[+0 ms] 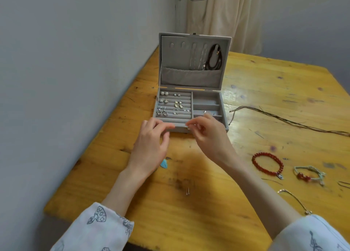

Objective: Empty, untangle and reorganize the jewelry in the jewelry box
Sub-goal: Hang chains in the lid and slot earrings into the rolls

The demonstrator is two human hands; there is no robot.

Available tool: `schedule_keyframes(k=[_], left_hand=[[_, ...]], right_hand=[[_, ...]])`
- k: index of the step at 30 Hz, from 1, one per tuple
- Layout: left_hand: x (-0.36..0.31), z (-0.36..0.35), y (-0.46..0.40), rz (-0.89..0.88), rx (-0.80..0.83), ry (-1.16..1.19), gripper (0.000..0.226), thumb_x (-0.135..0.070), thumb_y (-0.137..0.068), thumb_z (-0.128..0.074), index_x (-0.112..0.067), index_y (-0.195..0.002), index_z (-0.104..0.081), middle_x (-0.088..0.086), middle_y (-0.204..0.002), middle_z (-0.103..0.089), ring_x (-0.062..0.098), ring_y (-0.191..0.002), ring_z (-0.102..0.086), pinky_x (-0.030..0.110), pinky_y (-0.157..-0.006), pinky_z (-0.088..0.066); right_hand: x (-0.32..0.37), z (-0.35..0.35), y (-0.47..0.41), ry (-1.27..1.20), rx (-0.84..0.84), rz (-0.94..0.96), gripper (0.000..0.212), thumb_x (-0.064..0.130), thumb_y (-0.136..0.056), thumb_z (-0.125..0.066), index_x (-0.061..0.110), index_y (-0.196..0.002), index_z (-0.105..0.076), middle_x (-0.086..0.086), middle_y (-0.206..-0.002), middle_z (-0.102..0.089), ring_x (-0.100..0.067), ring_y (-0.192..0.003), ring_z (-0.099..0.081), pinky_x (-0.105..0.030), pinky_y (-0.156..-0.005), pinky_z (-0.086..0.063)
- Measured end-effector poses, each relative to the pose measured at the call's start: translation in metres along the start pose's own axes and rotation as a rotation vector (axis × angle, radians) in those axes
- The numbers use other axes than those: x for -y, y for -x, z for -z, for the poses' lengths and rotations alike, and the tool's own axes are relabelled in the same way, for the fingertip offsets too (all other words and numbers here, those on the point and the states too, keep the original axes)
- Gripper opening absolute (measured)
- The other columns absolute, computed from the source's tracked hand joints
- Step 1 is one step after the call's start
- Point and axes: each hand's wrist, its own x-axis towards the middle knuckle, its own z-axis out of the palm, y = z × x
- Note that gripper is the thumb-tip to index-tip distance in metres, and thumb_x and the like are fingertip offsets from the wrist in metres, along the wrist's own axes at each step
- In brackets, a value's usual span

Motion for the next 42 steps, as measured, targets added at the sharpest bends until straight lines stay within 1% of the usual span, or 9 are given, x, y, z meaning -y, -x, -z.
schedule_keyframes(k=[5, 10, 13, 18, 21, 27, 32, 36, 42], left_hand=[[-0.010, -0.004, 0.042, 0.032, 0.063, 0.111, 0.019, -0.010, -0.088, -0.055, -0.016, -0.103, -0.065, -0.008, -0.095, -0.049, 0.003, -0.087, -0.046, 0.009, -0.082, -0.033], [-0.011, -0.010, 0.076, 0.058, 0.071, 0.145, 0.019, -0.008, -0.088, -0.055, -0.017, -0.102, -0.064, -0.008, -0.095, -0.054, 0.001, -0.090, -0.049, 0.005, -0.083, -0.036], [-0.012, -0.007, 0.075, 0.104, 0.069, 0.194, 0.019, -0.009, -0.089, -0.054, -0.019, -0.102, -0.063, -0.005, -0.098, -0.058, 0.002, -0.094, -0.052, 0.005, -0.083, -0.038], [-0.013, -0.007, 0.076, 0.078, 0.126, 0.171, 0.016, -0.012, -0.089, -0.055, -0.018, -0.100, -0.065, -0.009, -0.096, -0.058, 0.003, -0.095, -0.051, 0.006, -0.083, -0.038], [-0.013, -0.007, 0.077, 0.064, 0.157, 0.155, 0.016, -0.013, -0.088, -0.056, -0.020, -0.100, -0.065, -0.010, -0.096, -0.058, 0.005, -0.096, -0.050, 0.009, -0.083, -0.037], [-0.014, -0.005, 0.079, -0.004, 0.229, 0.117, 0.007, -0.029, -0.083, -0.063, -0.023, -0.086, -0.065, -0.014, -0.090, -0.057, 0.006, -0.095, -0.045, 0.026, -0.088, -0.034], [-0.014, 0.000, 0.077, -0.056, 0.365, 0.103, 0.015, -0.046, -0.071, -0.069, -0.034, -0.080, -0.065, -0.019, -0.096, -0.052, 0.003, -0.100, -0.040, 0.024, -0.089, -0.025], [-0.015, 0.004, 0.076, -0.076, 0.421, 0.085, 0.012, -0.043, -0.070, -0.072, -0.038, -0.077, -0.063, -0.019, -0.099, -0.051, 0.003, -0.103, -0.038, 0.025, -0.090, -0.023], [-0.016, 0.001, 0.075, -0.068, 0.378, 0.094, 0.006, -0.035, -0.075, -0.070, -0.031, -0.077, -0.065, -0.020, -0.092, -0.051, 0.005, -0.099, -0.042, 0.026, -0.091, -0.026]], right_hand=[[-0.003, 0.006, 0.056, -0.003, 0.147, -0.044, 0.012, 0.015, -0.086, -0.060, 0.016, -0.091, -0.070, -0.005, -0.083, -0.061, -0.015, -0.074, -0.054, -0.024, -0.071, -0.042], [-0.009, 0.000, 0.100, -0.075, 0.218, -0.014, 0.008, 0.016, -0.084, -0.063, 0.020, -0.088, -0.069, 0.003, -0.086, -0.056, -0.003, -0.076, -0.051, -0.014, -0.071, -0.039], [-0.014, -0.005, 0.112, -0.010, 0.192, 0.061, 0.007, 0.016, -0.082, -0.066, 0.017, -0.088, -0.070, 0.002, -0.089, -0.055, -0.006, -0.083, -0.047, -0.022, -0.080, -0.038], [-0.016, -0.006, 0.112, 0.067, 0.217, 0.118, 0.010, 0.026, -0.079, -0.069, 0.021, -0.089, -0.069, 0.004, -0.090, -0.055, -0.013, -0.089, -0.045, -0.030, -0.082, -0.037], [-0.017, -0.007, 0.114, 0.052, 0.186, 0.120, 0.007, 0.024, -0.079, -0.069, 0.022, -0.086, -0.071, 0.003, -0.087, -0.056, -0.012, -0.086, -0.045, -0.029, -0.079, -0.037], [-0.017, -0.005, 0.112, -0.108, 0.071, 0.009, 0.005, 0.014, -0.079, -0.069, 0.014, -0.084, -0.072, -0.001, -0.083, -0.058, -0.014, -0.080, -0.053, -0.026, -0.073, -0.044], [-0.017, -0.003, 0.111, -0.204, -0.021, -0.090, 0.005, 0.012, -0.081, -0.067, 0.013, -0.084, -0.070, -0.002, -0.085, -0.061, -0.015, -0.081, -0.056, -0.029, -0.074, -0.047], [-0.017, -0.002, 0.111, -0.214, -0.013, -0.102, 0.005, 0.012, -0.081, -0.066, 0.014, -0.084, -0.070, -0.001, -0.085, -0.061, -0.012, -0.078, -0.054, -0.024, -0.072, -0.045], [-0.015, -0.001, 0.105, -0.267, 0.025, -0.151, 0.006, 0.016, -0.083, -0.064, 0.019, -0.085, -0.070, 0.004, -0.086, -0.061, -0.009, -0.079, -0.055, -0.016, -0.072, -0.043]])
